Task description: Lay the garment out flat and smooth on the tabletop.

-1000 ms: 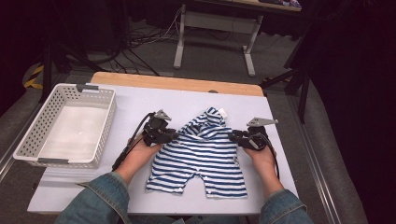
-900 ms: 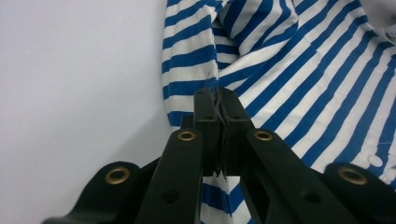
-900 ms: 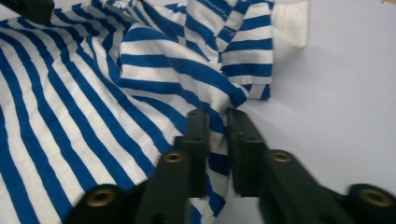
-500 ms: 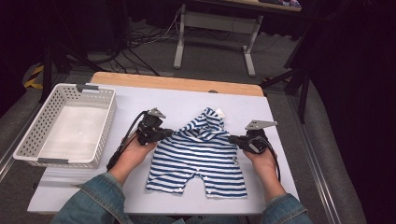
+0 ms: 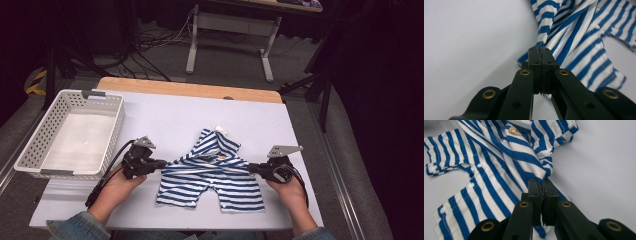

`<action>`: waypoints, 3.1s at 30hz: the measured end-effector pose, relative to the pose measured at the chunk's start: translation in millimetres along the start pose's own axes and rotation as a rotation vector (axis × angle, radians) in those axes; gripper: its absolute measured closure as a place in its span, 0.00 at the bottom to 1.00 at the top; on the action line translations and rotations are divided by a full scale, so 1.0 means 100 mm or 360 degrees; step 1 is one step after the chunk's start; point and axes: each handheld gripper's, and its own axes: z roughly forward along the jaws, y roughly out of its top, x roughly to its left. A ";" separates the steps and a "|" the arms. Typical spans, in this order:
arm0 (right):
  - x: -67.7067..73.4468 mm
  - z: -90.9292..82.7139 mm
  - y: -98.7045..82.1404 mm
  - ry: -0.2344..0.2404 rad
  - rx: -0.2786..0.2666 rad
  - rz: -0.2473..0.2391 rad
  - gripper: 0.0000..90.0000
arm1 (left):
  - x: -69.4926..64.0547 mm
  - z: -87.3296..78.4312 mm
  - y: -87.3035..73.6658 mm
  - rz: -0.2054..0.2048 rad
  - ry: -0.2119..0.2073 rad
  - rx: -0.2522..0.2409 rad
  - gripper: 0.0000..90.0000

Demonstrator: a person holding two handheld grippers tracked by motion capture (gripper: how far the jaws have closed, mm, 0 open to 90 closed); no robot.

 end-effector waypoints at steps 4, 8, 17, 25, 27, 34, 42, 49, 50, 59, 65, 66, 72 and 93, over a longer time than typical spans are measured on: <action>0.03 -0.01 -0.12 0.0030 0.0040 0.0021 0.97 | -0.06 0.01 -0.17 -0.0020 -0.0077 0.0045 0.99; 0.04 0.02 -0.16 0.0061 0.0084 0.0018 0.95 | -0.09 0.02 -0.17 -0.0001 -0.0075 0.0043 0.95; 0.01 -0.09 0.22 -0.0042 -0.0109 -0.0039 0.57 | -0.03 -0.09 -0.10 -0.0028 -0.0119 -0.0129 0.63; -0.05 0.23 0.64 -0.0074 -0.0152 -0.0116 0.55 | -0.08 -0.10 -0.01 0.0031 -0.0110 -0.0222 0.50; -0.06 0.27 0.67 -0.0081 -0.0148 -0.0116 0.55 | -0.08 -0.09 -0.01 0.0032 -0.0108 -0.0225 0.48; -0.18 0.48 0.71 -0.0013 -0.0062 -0.0050 0.91 | -0.13 -0.07 0.06 0.0076 -0.0113 -0.0226 0.49; -0.27 0.24 0.45 -0.0136 -0.0086 0.0093 0.95 | -0.32 0.00 0.28 0.0183 -0.0173 -0.0249 0.50; -0.35 0.12 0.20 -0.0317 -0.0058 0.0210 0.69 | -0.50 0.21 0.45 0.0271 -0.0238 -0.0213 0.48; -0.35 0.11 0.19 -0.0315 -0.0071 0.0220 0.67 | -0.53 0.24 0.46 0.0288 -0.0238 -0.0197 0.48; -0.30 0.13 0.23 -0.0240 -0.0145 0.0165 0.63 | -0.58 0.48 0.58 0.0355 -0.0134 -0.0140 0.63; -0.34 0.20 0.26 -0.0210 -0.0148 0.0190 0.62 | -0.52 0.51 0.63 0.0317 -0.0121 -0.0110 0.96; -0.34 0.21 0.27 -0.0206 -0.0147 0.0186 0.62 | -0.49 0.49 0.63 0.0303 -0.0133 -0.0134 0.96; -0.37 0.22 0.27 -0.0212 -0.0142 0.0196 0.62 | -0.29 0.20 0.60 0.0191 -0.0032 -0.0287 0.97; -0.40 0.32 0.42 -0.0234 -0.0119 0.0163 0.56 | 0.42 -0.01 0.22 -0.0245 0.0308 -0.0334 0.54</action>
